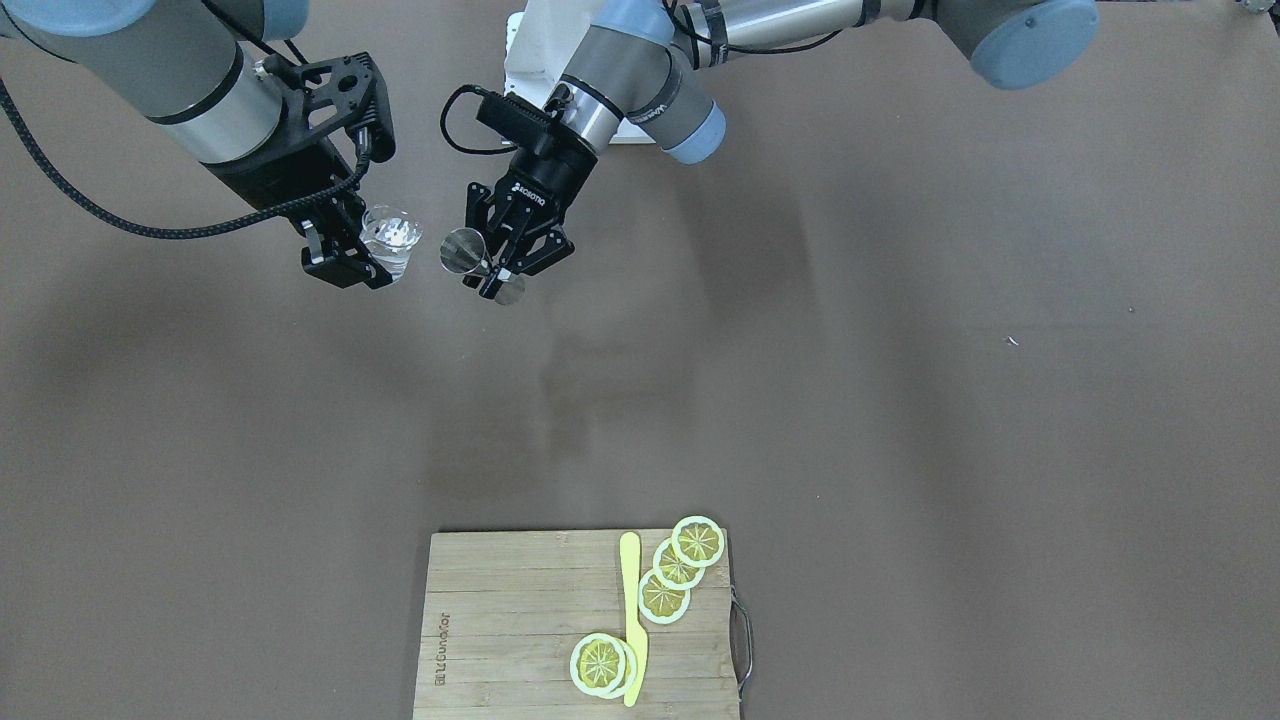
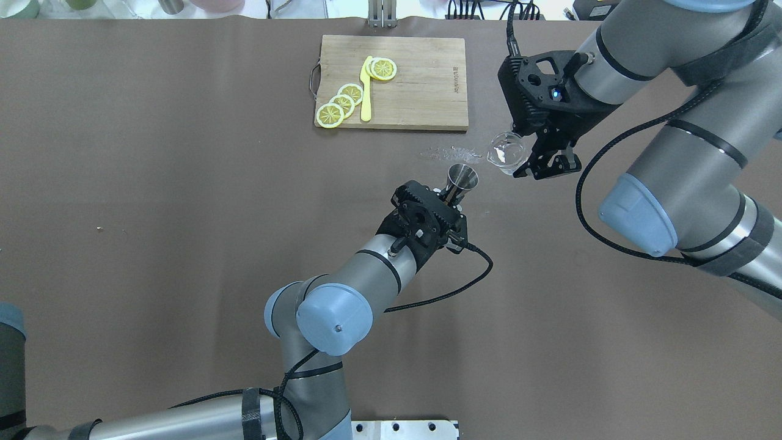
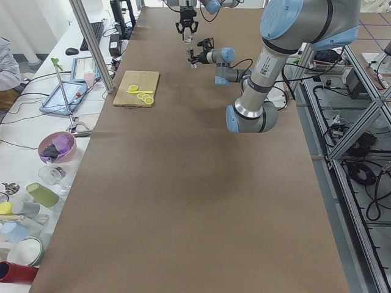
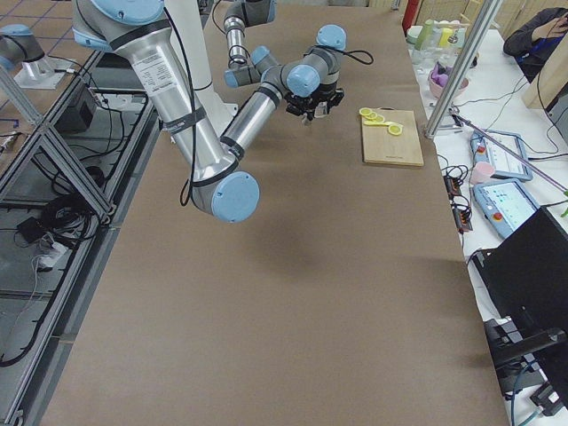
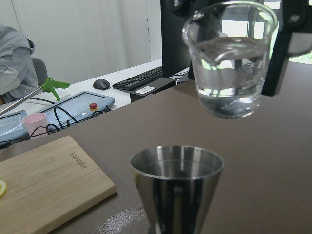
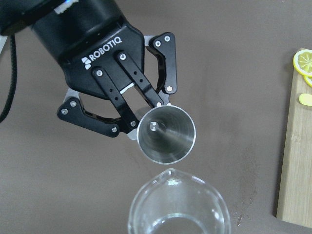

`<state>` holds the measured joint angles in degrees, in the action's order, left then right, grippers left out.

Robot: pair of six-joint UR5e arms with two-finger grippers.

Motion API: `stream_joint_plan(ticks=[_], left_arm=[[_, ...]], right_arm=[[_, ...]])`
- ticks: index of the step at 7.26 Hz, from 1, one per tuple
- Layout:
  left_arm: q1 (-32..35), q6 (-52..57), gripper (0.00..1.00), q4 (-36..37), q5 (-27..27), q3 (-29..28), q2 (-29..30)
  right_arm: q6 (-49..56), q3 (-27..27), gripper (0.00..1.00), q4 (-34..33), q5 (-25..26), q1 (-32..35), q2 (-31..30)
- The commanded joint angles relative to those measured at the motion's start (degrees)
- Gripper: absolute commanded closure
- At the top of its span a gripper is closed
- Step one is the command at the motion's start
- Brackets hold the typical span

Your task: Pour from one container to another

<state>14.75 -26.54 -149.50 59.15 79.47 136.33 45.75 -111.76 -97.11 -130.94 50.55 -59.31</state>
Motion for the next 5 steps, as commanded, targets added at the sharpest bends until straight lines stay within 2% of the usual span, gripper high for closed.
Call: stream_joint_plan(ticks=[1, 5], left_arm=[[-0.08, 0.00, 1.00, 0.00, 0.00, 0.07, -0.10], [-0.08, 0.00, 1.00, -0.09, 0.00, 0.16, -0.10]], right_arm=[[1.53, 0.23, 1.00, -2.99, 1.21, -0.63, 1.47], [2.15, 1.36, 1.00, -5.46, 2.53, -2.21, 3.58]])
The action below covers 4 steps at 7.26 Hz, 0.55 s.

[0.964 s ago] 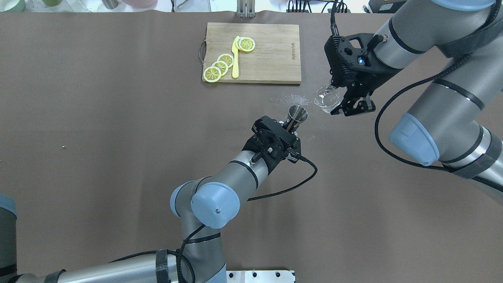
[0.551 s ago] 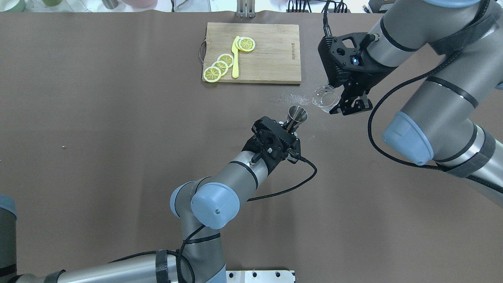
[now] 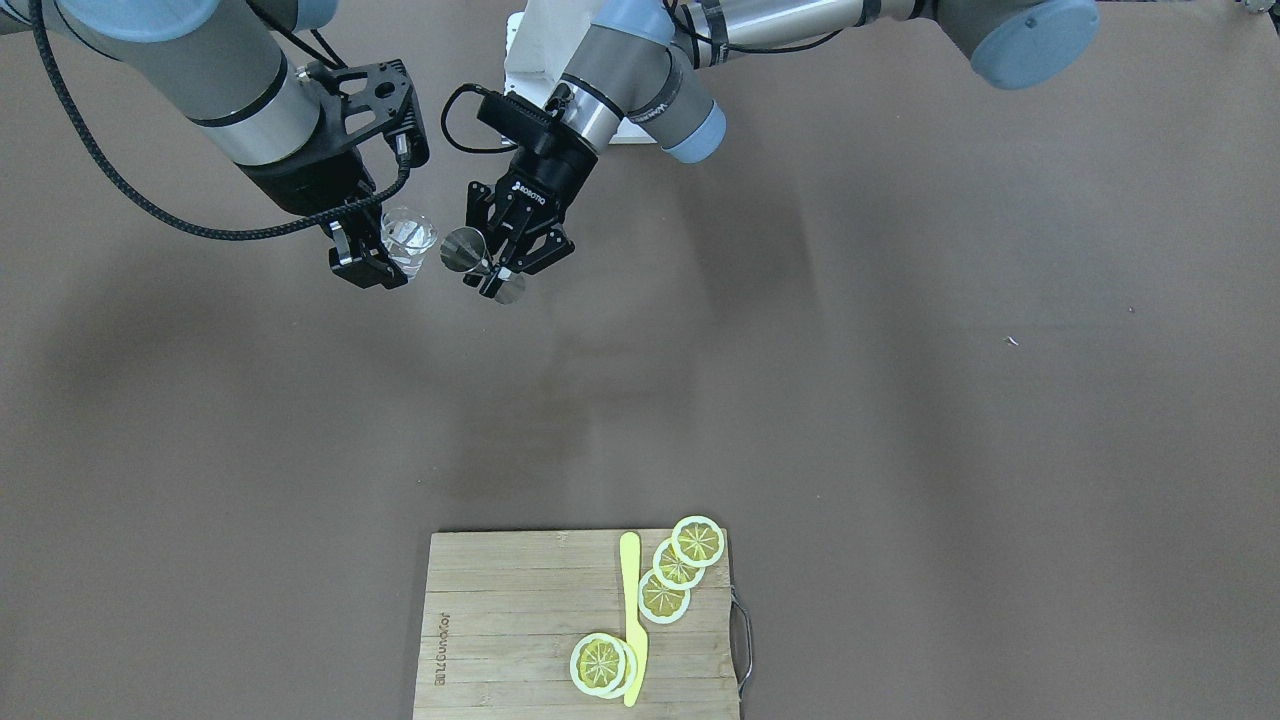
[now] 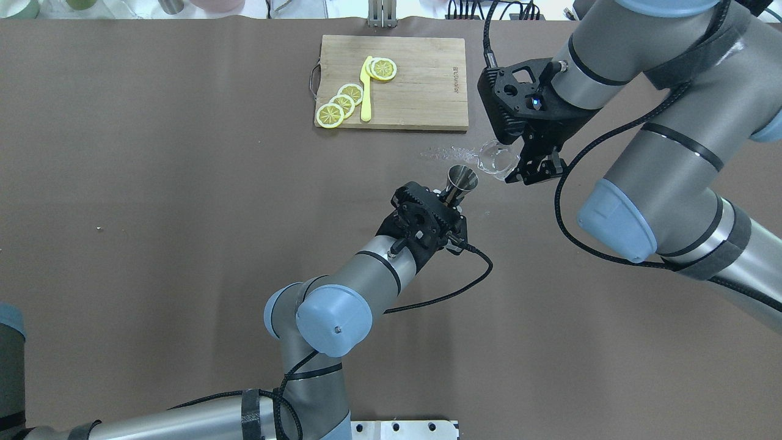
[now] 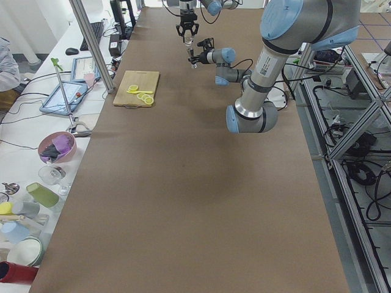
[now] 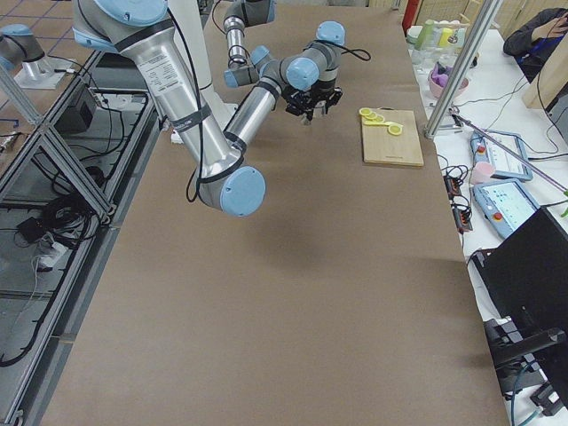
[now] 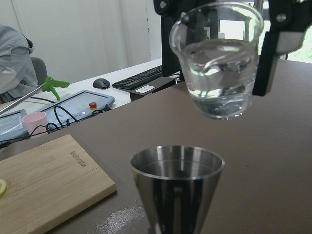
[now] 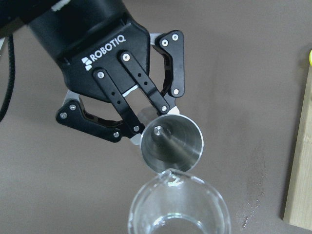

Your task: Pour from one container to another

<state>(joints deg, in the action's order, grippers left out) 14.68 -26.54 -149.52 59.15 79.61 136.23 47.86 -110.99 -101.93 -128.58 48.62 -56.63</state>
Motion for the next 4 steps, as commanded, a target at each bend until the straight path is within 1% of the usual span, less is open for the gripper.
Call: stream_joint_plan(ticks=[1, 4], left_arm=[[0.00, 0.00, 1.00, -0.07, 0.00, 0.02, 0.00], [0.00, 0.18, 1.00, 0.02, 0.00, 0.02, 0.00]], right_arm=[[0.13, 1.21, 1.00, -1.60, 0.52, -0.28, 1.78], [1.10, 3.15, 1.00, -2.83, 1.57, -0.37, 4.07]])
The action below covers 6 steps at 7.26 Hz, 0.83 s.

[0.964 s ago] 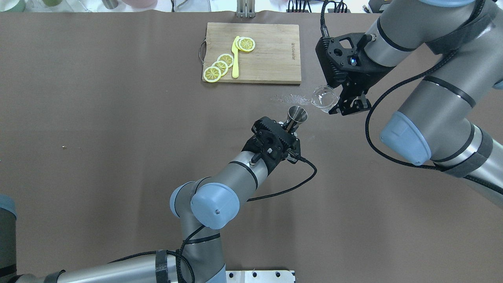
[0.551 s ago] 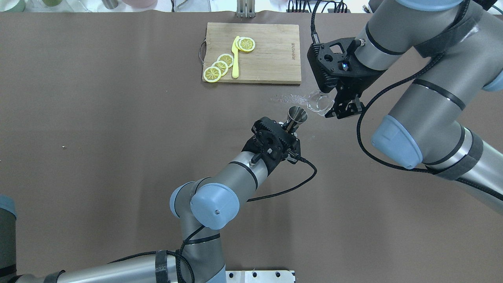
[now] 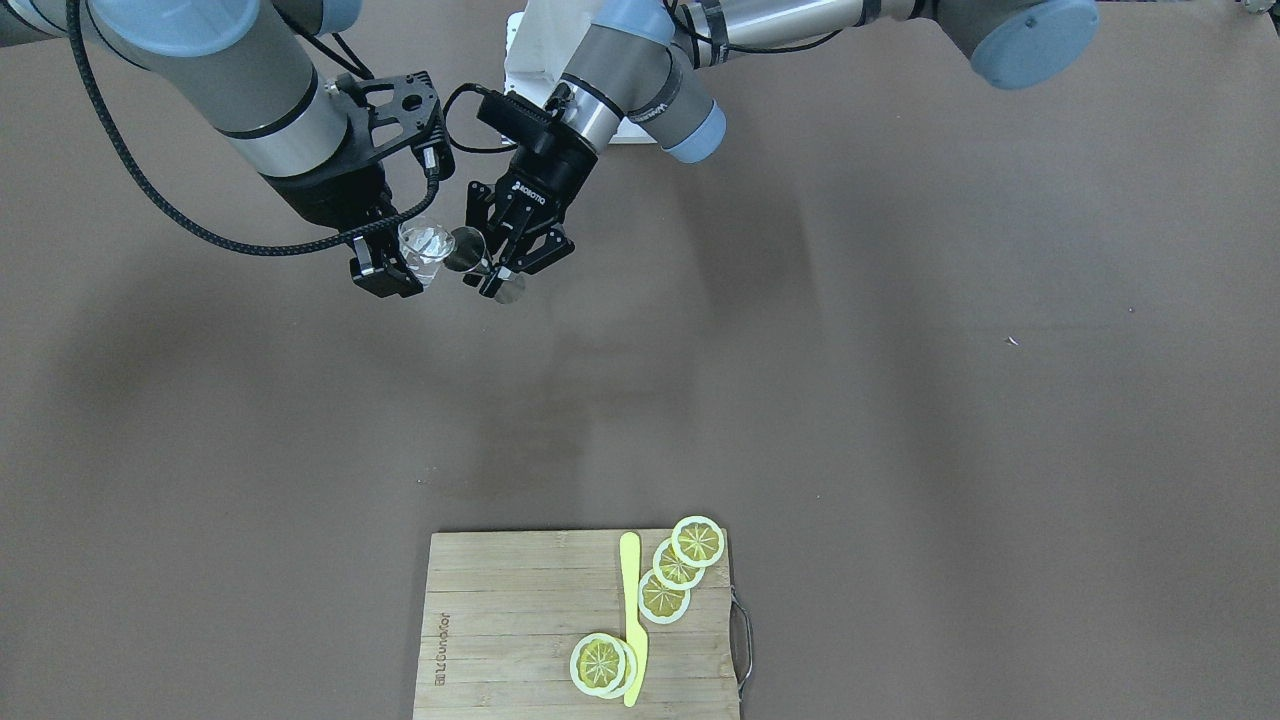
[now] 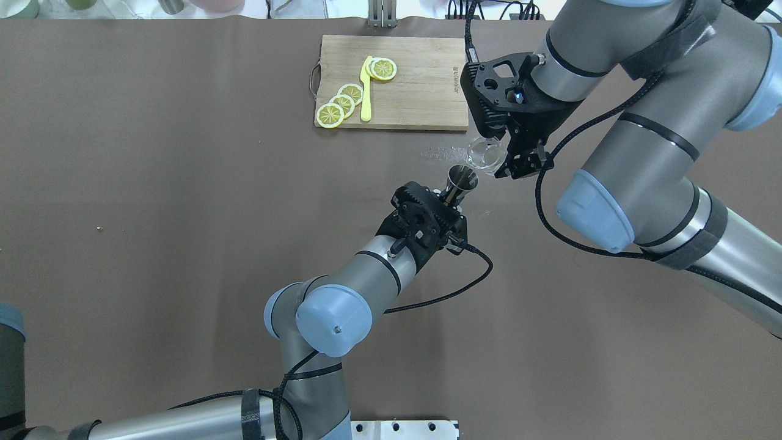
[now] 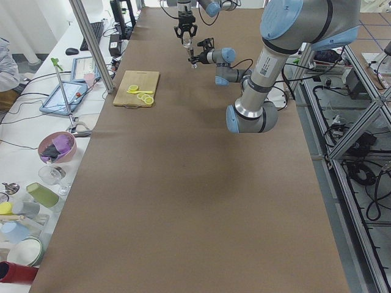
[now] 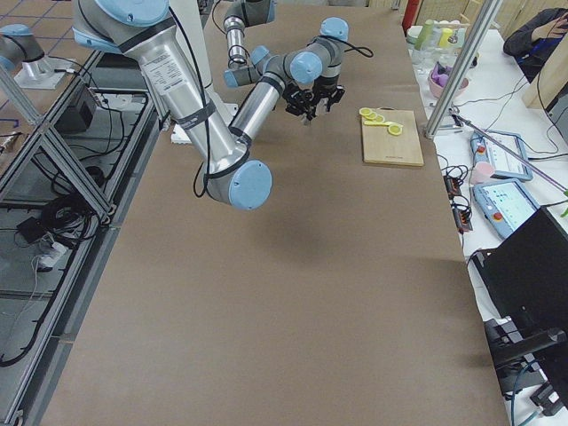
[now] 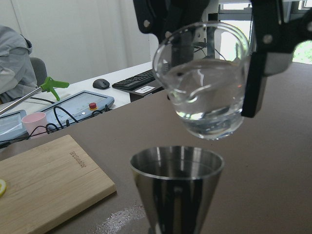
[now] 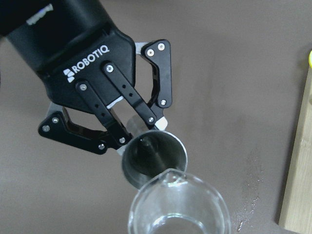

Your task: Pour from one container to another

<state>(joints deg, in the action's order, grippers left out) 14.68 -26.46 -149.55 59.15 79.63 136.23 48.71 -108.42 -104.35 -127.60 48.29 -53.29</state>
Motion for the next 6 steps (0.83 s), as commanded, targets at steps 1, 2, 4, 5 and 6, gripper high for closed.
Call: stream_joint_plan(ticks=[1, 2, 4, 5, 6], left_arm=[[0.00, 0.10, 1.00, 0.05, 0.00, 0.17, 0.00], [0.00, 0.10, 1.00, 0.05, 0.00, 0.26, -0.09], [0.00, 0.10, 1.00, 0.05, 0.09, 0.35, -0.09], [0.00, 0.10, 1.00, 0.05, 0.09, 0.70, -0.17], [-0.09, 0.10, 1.00, 0.05, 0.09, 1.14, -0.52]], right_arm=[[1.29, 0.93, 1.00, -1.46, 1.12, -0.47, 1.25], [2.61, 1.02, 1.00, -2.17, 1.73, -0.65, 1.43], [3.93, 0.84, 1.00, -2.44, 2.52, -0.92, 1.34], [4.46, 0.67, 1.00, -2.96, 2.96, -0.92, 1.43], [5.16, -0.03, 1.00, -4.10, 3.58, -1.00, 1.52]])
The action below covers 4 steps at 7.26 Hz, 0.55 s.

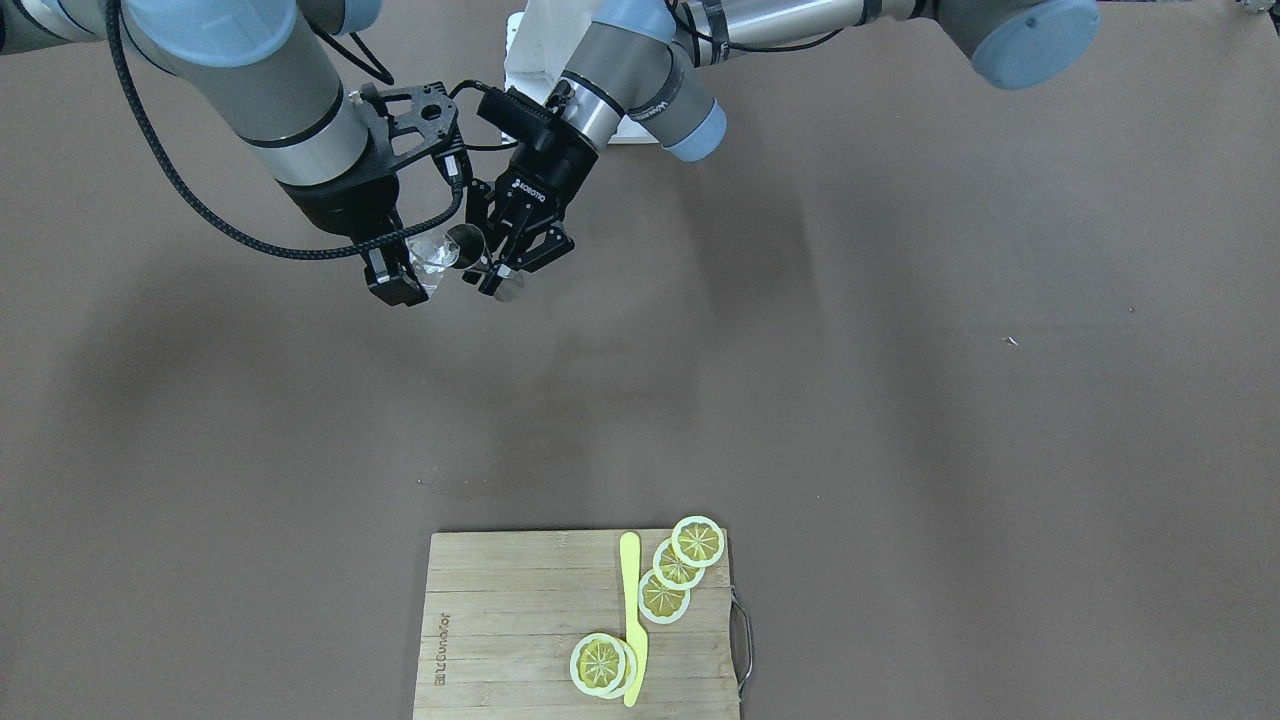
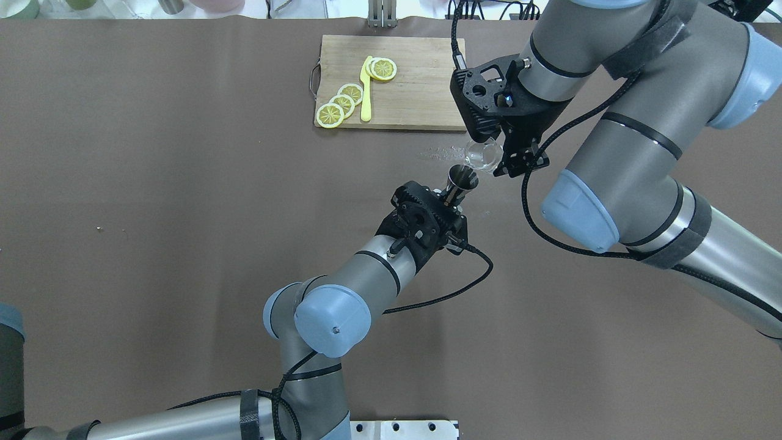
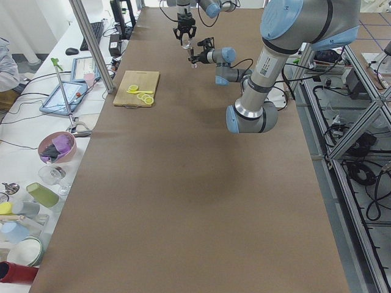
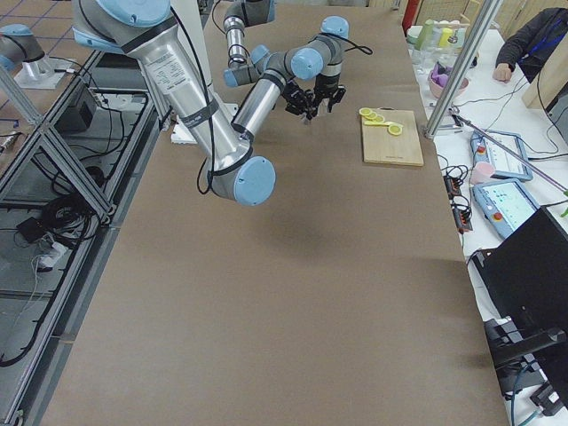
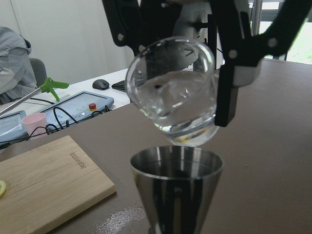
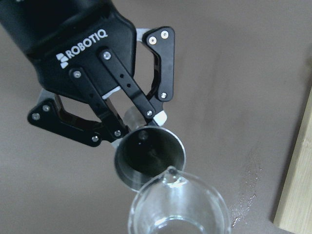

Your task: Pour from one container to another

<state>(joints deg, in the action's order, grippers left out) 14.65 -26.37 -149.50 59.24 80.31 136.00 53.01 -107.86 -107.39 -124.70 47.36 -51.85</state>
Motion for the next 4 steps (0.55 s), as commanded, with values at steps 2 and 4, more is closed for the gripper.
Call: stream_joint_plan(ticks=[2, 4], left_arm=[[-0.41, 0.00, 1.00, 0.00, -0.08, 0.99, -0.73], [-0.41, 0.00, 1.00, 0.00, 0.00, 1.17, -0.73]], right_arm=[[1.57, -1.38, 1.00, -1.86, 1.30, -0.43, 0.08], [2.45, -1.47, 1.00, -2.29, 1.56, -0.43, 0.08]])
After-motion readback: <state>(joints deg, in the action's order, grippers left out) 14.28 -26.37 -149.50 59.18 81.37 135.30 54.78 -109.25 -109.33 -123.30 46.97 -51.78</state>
